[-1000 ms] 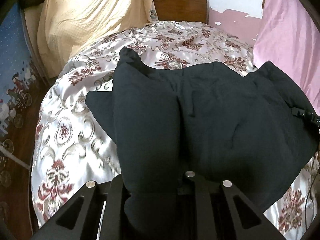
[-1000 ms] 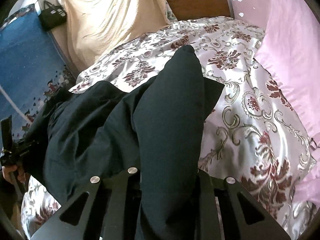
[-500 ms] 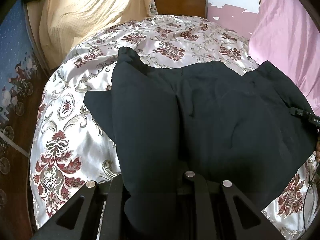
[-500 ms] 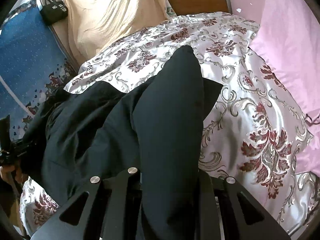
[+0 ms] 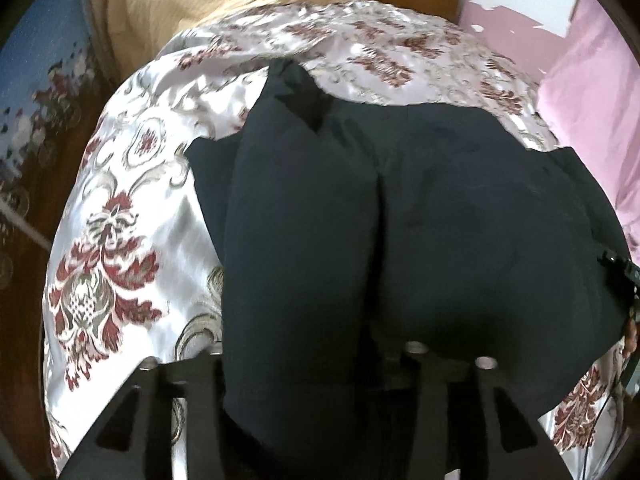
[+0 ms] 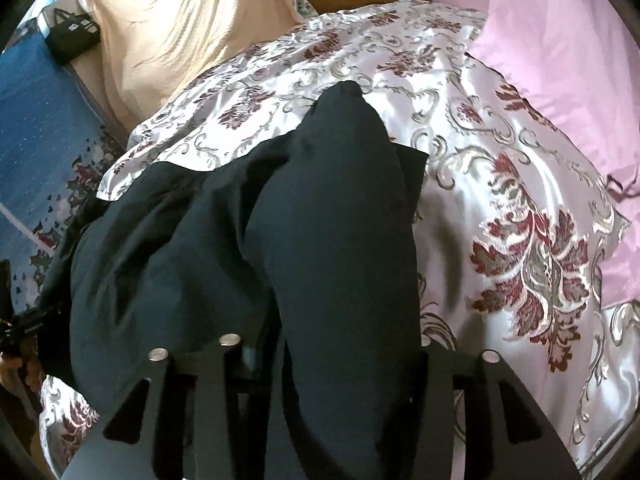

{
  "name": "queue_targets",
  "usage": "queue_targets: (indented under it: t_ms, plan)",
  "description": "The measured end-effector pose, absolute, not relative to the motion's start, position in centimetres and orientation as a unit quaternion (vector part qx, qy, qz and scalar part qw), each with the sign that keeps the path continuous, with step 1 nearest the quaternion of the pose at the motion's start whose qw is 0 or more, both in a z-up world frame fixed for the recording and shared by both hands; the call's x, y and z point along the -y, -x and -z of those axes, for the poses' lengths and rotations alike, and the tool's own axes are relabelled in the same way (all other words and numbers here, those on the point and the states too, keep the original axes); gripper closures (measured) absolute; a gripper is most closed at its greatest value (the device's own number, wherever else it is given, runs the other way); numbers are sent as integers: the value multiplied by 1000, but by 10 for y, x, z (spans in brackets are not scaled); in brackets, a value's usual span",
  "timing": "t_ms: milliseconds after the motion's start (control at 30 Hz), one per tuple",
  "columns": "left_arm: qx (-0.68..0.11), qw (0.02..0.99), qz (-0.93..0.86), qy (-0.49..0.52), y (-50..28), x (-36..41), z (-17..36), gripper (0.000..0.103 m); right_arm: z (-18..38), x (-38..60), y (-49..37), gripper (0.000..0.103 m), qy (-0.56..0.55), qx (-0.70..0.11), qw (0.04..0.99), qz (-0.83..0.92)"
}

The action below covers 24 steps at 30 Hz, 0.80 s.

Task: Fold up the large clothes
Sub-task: 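Press down on the black jacket bundle with both tools, then lift both open tools up and back from the folded jacket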

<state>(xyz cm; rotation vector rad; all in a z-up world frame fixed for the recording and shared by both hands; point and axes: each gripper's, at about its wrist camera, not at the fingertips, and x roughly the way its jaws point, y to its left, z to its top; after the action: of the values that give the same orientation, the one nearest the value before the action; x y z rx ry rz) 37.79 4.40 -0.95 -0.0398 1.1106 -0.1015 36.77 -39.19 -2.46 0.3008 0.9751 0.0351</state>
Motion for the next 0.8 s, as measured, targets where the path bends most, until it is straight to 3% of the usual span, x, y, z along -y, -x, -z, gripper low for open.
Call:
queue_targets:
  t_ms: [167,300,633,800]
  plan:
    - [-526,849,21,35,-371,-53,22,30,35,392,-365,41,-139,-468,873,5]
    - [-506,862,-8,20,-362,-54,18,18,32,385,-360,18,-110,-459,881,22]
    - [-459,887,-10,41,-338,-45,0,1,17,378,-337,12,-93,-409,906,56]
    - [-431,901,-10,45,-325,-40,-9,0,5,375,-323,5,-85,-379,920,63]
